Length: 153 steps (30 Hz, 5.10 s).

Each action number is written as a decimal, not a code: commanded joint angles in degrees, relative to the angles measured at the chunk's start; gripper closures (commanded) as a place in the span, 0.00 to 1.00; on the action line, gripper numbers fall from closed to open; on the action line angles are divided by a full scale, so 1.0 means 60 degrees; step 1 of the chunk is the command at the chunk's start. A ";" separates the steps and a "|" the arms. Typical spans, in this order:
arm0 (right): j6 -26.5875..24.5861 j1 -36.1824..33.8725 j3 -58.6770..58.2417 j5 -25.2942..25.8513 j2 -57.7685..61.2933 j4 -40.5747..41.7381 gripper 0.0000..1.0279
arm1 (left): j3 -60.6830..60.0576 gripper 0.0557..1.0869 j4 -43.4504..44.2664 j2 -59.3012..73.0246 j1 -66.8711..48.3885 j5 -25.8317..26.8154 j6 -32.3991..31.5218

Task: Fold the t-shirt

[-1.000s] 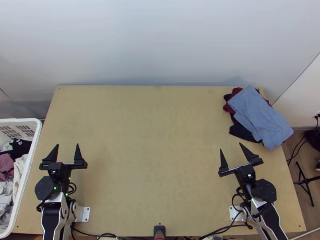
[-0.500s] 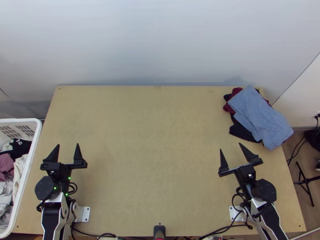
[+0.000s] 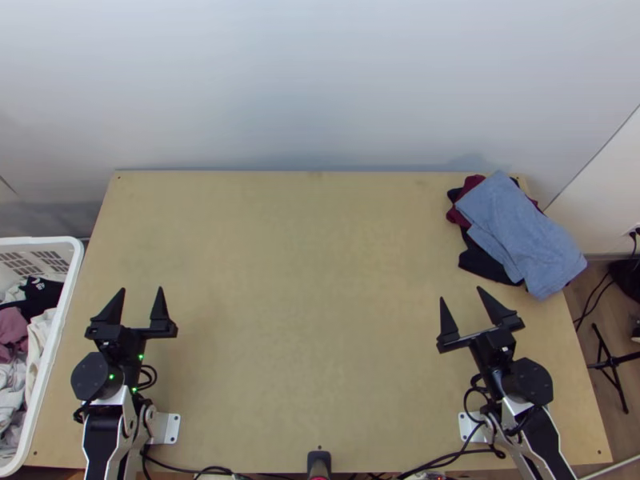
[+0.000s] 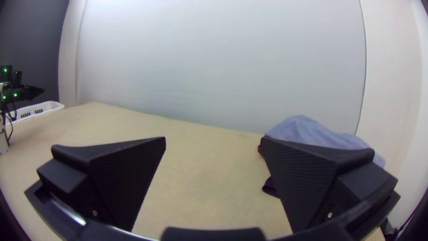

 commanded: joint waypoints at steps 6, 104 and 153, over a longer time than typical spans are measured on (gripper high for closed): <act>0.0932 0.0012 -0.0013 0.0002 0.0002 -0.0001 0.04 | -0.0004 0.04 -0.0007 0.0002 -0.0218 0.0108 -0.0238; 0.1269 -0.1013 1.3947 0.0778 1.1428 -0.6212 0.07 | 1.2828 0.05 -0.0417 2.1887 1.0856 -0.2441 0.6867; 0.1138 -0.0793 1.4109 0.0778 1.1940 -0.6197 0.07 | 1.3809 0.78 0.0360 2.3029 1.1237 -0.2207 0.6867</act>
